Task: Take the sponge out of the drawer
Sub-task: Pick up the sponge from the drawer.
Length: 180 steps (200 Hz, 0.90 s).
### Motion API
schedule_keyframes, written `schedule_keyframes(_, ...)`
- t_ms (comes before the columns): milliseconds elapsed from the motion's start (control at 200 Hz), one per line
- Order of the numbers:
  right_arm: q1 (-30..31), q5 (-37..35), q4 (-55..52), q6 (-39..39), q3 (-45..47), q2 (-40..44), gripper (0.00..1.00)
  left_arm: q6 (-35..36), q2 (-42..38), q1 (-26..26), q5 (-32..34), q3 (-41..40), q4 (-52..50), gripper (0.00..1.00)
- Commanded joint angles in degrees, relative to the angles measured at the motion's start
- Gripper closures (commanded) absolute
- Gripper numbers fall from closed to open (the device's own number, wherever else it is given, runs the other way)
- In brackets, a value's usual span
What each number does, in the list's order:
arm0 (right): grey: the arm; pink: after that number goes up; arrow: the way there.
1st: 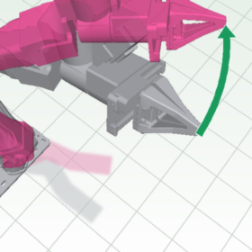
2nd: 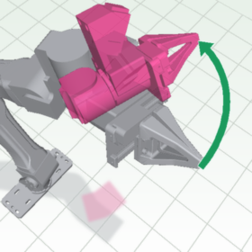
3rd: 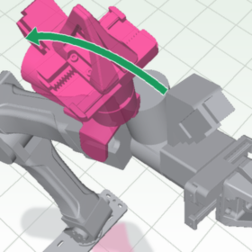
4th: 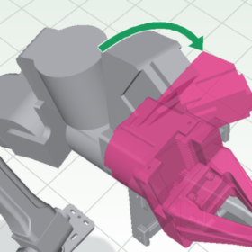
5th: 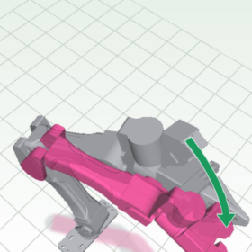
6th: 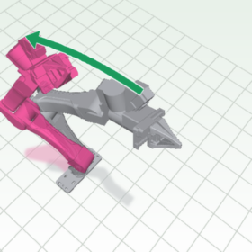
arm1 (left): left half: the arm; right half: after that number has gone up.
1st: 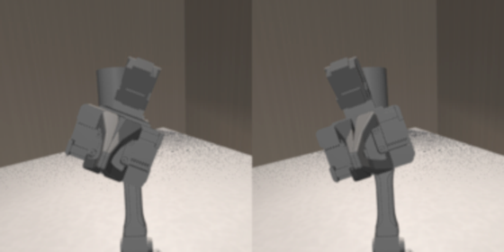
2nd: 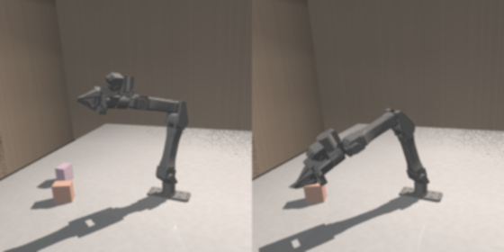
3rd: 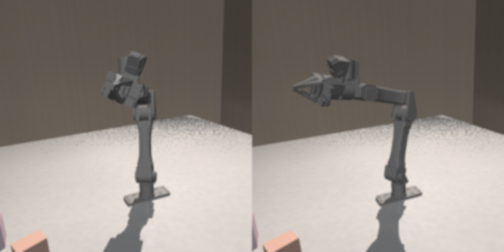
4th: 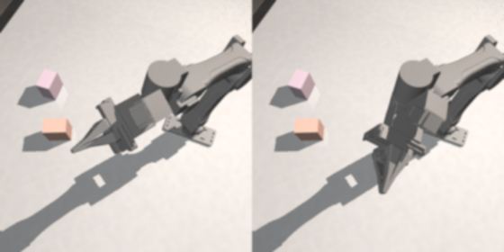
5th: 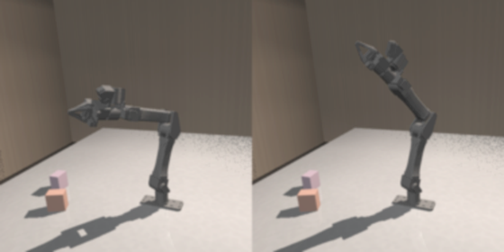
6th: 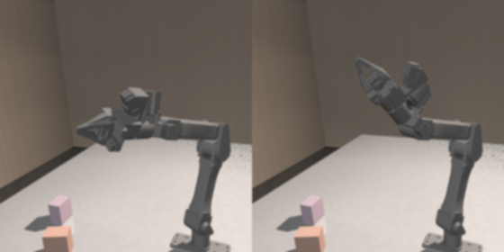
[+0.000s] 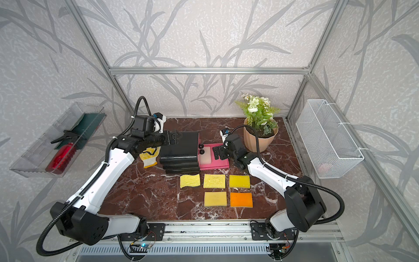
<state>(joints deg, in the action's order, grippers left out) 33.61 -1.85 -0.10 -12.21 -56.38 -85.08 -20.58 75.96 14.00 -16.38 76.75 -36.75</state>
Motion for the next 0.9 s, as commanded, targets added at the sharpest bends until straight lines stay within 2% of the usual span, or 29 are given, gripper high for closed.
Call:
schedule_keyframes(0,-0.17,2.45,0.58,-0.65,-2.76,-2.78,0.01,3.26,-0.63,-2.05,-2.59,-1.27,2.32,0.03)
schedule_keyframes(350,-0.90,6.20,-1.25,-4.29,-7.37,-10.77,0.01,-0.98,-0.99,-7.87,-13.59,-9.47,11.33,0.03)
schedule_keyframes(495,-0.83,7.85,-0.21,-5.10,-8.53,-14.82,0.00,-1.73,-1.57,-8.06,-13.90,-10.19,12.04,0.03)
schedule_keyframes(700,-0.83,12.78,-2.18,-5.75,-13.42,-21.64,0.09,-1.56,-2.24,-8.04,-13.50,-10.48,12.10,0.03)
schedule_keyframes(895,-0.83,11.05,-2.67,-6.76,-13.89,-24.40,0.14,-1.88,-1.91,-8.11,-13.83,-10.74,12.52,0.03)
